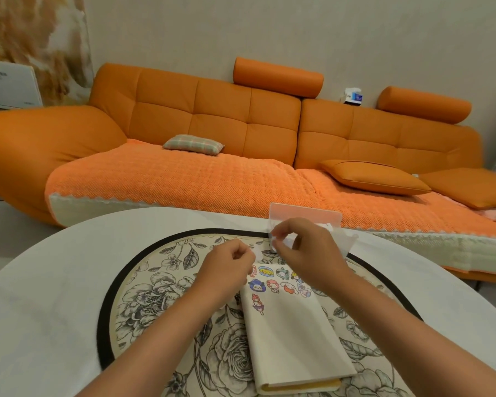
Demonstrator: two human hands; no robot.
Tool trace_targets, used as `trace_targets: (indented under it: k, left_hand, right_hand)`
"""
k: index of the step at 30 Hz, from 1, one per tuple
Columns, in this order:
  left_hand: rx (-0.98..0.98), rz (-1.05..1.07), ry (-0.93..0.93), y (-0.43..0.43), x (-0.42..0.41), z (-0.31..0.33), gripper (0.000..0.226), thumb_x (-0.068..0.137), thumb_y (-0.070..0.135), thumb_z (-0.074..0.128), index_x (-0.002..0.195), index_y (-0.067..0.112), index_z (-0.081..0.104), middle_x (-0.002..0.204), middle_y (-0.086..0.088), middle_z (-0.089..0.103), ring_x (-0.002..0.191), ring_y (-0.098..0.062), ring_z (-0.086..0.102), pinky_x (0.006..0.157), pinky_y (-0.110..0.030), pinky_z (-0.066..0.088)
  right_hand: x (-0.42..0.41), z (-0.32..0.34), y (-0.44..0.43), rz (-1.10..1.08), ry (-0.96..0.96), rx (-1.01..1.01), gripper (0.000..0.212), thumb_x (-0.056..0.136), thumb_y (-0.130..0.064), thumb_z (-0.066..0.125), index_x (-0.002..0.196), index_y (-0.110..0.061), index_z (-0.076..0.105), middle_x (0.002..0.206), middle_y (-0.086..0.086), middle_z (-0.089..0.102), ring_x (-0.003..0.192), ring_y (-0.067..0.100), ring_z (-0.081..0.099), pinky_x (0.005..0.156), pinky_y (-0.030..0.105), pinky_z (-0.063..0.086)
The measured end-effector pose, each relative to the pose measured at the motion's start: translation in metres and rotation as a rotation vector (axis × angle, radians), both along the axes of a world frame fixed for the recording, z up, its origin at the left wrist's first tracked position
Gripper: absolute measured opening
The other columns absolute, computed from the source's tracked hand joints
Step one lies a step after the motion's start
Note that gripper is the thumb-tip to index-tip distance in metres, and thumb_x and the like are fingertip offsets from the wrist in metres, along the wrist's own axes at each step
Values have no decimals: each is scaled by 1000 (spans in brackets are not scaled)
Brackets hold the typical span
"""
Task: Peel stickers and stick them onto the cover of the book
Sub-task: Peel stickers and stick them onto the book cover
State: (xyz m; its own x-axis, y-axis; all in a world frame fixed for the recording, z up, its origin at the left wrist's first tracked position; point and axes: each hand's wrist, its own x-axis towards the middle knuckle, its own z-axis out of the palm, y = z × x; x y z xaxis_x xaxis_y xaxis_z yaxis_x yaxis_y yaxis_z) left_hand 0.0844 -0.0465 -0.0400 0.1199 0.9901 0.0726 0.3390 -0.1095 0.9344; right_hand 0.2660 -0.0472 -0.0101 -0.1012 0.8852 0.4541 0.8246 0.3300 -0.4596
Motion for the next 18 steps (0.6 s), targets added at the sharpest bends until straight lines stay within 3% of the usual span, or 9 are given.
trace_targets:
  k: [2,5,10,13,15,18]
  left_hand:
    - [-41,-3,-24,-4,5,2,20,94,18,55,75,18,62,71,3,65,62,-11,59,52,-18,44]
    - [-93,-29,-47,-9,11,3,22,91,15,53,70,15,60,65,2,62,55,-13,56,59,-28,47]
    - [-156,-54,-104,-21,22,7,21,91,12,50,70,12,57,59,1,57,51,-15,51,52,-25,43]
    - [-195,-43,-160,-25,27,10,24,93,12,50,70,11,55,60,-3,56,52,-17,51,51,-26,41]
    - [-247,-36,-236,-24,29,12,24,94,15,51,71,10,55,61,-5,55,52,-19,51,53,-28,41]
    - [-355,-77,-407,-26,31,14,28,98,30,52,79,9,58,63,-5,56,51,-19,51,54,-30,39]
  right_hand:
    - [-1,1,-18,51,-98,4,16,86,-36,73,96,-40,61,97,-23,62,74,-13,53,62,10,33]
    - [3,-4,-33,55,-242,68,22,80,-43,77,96,-39,62,95,-24,58,78,-19,49,59,7,28]
    - [8,-19,-37,45,-308,269,18,76,-38,81,86,-34,66,90,-16,63,61,4,59,48,25,42]
    - [8,-23,-35,44,-365,392,7,80,-32,75,81,-30,69,84,-11,62,54,16,58,43,27,39]
    - [8,-24,-34,32,-334,424,4,83,-30,72,81,-28,69,83,-10,62,54,17,59,42,29,42]
    - [7,-20,-36,8,-168,351,4,88,-32,70,85,-31,68,86,-14,62,65,3,59,51,24,46]
